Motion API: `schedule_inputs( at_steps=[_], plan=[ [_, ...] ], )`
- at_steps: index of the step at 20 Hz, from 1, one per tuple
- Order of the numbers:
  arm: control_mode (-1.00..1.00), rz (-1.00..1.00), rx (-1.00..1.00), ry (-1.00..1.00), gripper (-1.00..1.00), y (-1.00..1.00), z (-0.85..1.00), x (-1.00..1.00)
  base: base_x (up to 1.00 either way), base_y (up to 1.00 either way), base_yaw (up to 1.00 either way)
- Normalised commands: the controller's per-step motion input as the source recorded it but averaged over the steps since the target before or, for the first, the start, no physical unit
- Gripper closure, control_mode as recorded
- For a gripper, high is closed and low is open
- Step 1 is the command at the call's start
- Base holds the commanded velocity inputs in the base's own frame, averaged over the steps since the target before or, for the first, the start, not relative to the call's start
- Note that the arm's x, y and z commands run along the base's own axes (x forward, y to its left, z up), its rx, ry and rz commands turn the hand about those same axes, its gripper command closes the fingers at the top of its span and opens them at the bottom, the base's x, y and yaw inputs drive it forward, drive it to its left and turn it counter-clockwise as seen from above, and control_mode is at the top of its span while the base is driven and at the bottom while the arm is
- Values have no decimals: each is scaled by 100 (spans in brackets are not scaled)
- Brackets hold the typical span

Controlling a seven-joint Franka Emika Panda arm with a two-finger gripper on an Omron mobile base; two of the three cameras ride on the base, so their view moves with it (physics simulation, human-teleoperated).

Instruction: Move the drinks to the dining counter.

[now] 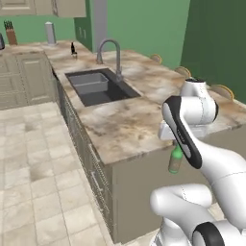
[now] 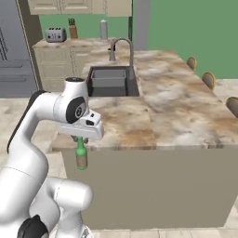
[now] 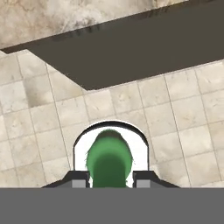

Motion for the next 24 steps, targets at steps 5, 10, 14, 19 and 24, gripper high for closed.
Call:
schedule_inputs(
  at_steps=[5, 10, 14, 19, 24],
  plan=[
    [100, 0, 0, 0, 100, 0, 0, 0, 8, -100, 47],
    [100, 0, 0, 0, 100, 0, 0, 0, 10, -100, 39],
    [100, 0, 0, 0, 100, 0, 0, 0, 12, -100, 33],
    [100, 0, 0, 0, 100, 0, 0, 0, 23, -100, 25],
    [100, 0, 0, 0, 100, 0, 0, 0, 26, -100, -2]
  ],
)
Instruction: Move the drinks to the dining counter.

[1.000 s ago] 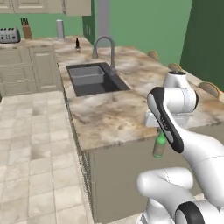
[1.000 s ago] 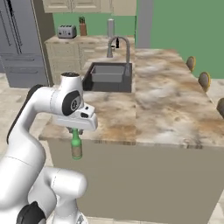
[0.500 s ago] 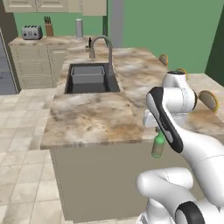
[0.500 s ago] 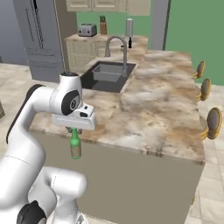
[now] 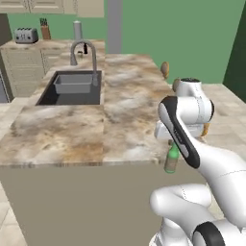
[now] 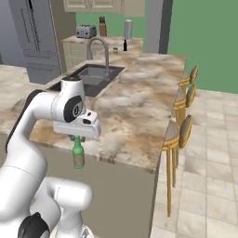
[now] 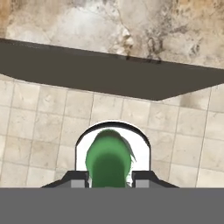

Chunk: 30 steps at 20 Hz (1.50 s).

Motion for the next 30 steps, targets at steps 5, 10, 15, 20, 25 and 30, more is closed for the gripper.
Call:
schedule_inputs(
  at_steps=[5, 10, 15, 20, 25, 30],
  plan=[
    [100, 0, 0, 0, 100, 0, 0, 0, 28, -88, -32],
    [100, 0, 0, 0, 100, 0, 0, 0, 40, -27, -16],
    [100, 0, 0, 0, 100, 0, 0, 0, 46, 0, 4],
    [100, 0, 0, 0, 100, 0, 0, 0, 27, 13, 5],
    [100, 0, 0, 0, 100, 0, 0, 0, 22, 18, 2],
    [-100, 0, 0, 0, 100, 2, 0, 45, 17, 3, 0]
  ],
)
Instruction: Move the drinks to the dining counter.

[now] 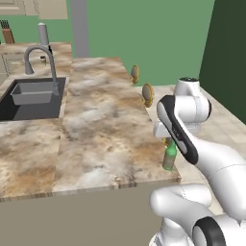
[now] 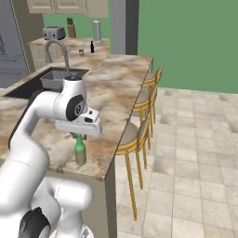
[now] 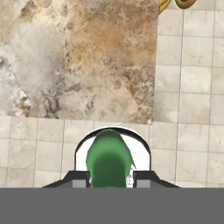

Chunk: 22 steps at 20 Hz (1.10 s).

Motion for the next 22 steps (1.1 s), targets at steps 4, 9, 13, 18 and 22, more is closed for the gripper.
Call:
schedule_inputs(
  at_steps=[4, 9, 13, 18, 22],
  plan=[
    [-100, 0, 0, -3, 100, -2, 0, 73, 0, 0, 0],
    [-100, 0, 0, 0, 100, -1, 0, 62, 0, 0, 0],
    [-100, 0, 0, 0, 100, -3, 0, 68, 0, 0, 0],
    [-100, 0, 0, -1, 100, -18, 0, 61, 0, 0, 0],
    [-100, 0, 0, -1, 100, -15, -5, 59, 0, 0, 0]
  ],
)
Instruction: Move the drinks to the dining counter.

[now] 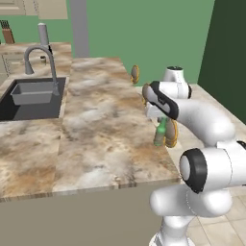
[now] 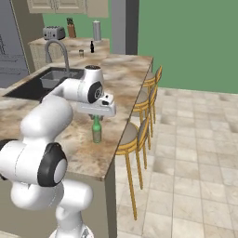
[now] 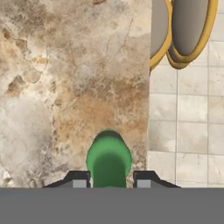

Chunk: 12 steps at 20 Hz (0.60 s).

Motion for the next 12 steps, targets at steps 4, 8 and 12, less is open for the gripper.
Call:
schedule_inputs(
  at_steps=[4, 8, 12],
  plan=[
    [-100, 0, 0, -2, 100, -4, -13, 57, 0, 0, 0],
    [-100, 0, 0, -4, 100, 0, -16, 53, 0, 0, 0],
    [-100, 0, 0, -3, 100, 0, -27, 43, 0, 0, 0]
  ],
)
